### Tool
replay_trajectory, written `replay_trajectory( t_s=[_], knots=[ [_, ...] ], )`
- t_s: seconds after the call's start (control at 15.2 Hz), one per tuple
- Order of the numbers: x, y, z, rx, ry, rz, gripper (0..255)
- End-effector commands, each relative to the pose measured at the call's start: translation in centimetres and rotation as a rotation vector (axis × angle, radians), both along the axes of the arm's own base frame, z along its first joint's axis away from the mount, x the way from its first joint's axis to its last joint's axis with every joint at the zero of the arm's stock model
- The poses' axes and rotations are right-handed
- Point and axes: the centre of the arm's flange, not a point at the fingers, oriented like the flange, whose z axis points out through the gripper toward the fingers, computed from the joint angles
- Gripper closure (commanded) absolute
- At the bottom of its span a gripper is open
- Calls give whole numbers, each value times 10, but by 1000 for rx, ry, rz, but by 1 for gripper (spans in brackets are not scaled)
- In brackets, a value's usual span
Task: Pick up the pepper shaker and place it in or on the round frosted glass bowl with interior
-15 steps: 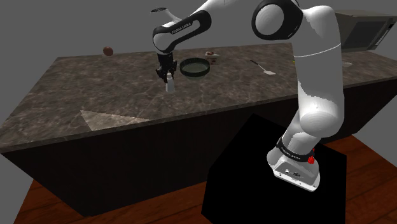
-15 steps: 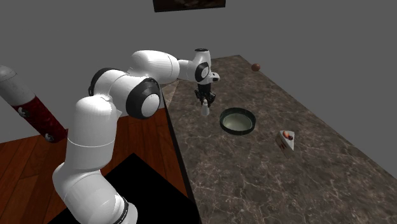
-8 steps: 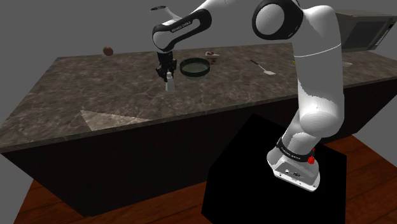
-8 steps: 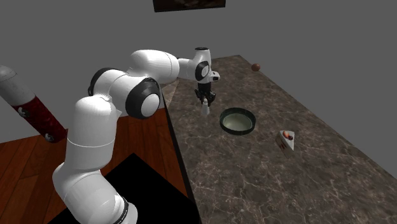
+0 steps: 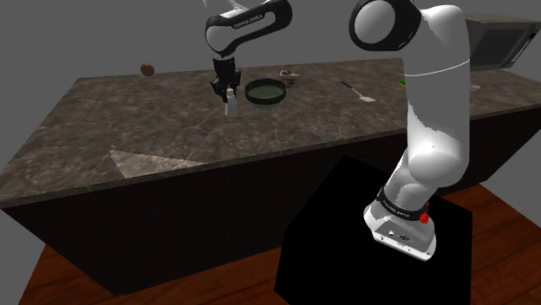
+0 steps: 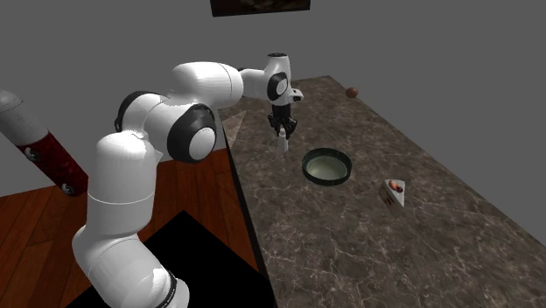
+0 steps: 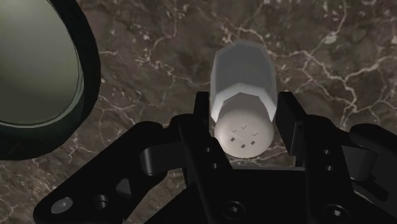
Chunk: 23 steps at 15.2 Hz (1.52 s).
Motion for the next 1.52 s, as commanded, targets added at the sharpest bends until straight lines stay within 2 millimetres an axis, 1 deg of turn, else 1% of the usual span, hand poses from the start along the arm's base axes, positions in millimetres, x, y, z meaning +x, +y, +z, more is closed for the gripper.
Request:
replay_trajectory(
  t_s=[0.0, 1.39, 1.45],
  knots=[
    [1, 0, 10, 0, 0, 0, 255],
    [1, 0, 121, 0, 0, 0, 255],
    [1, 0, 124, 0, 0, 0, 255]
  ],
)
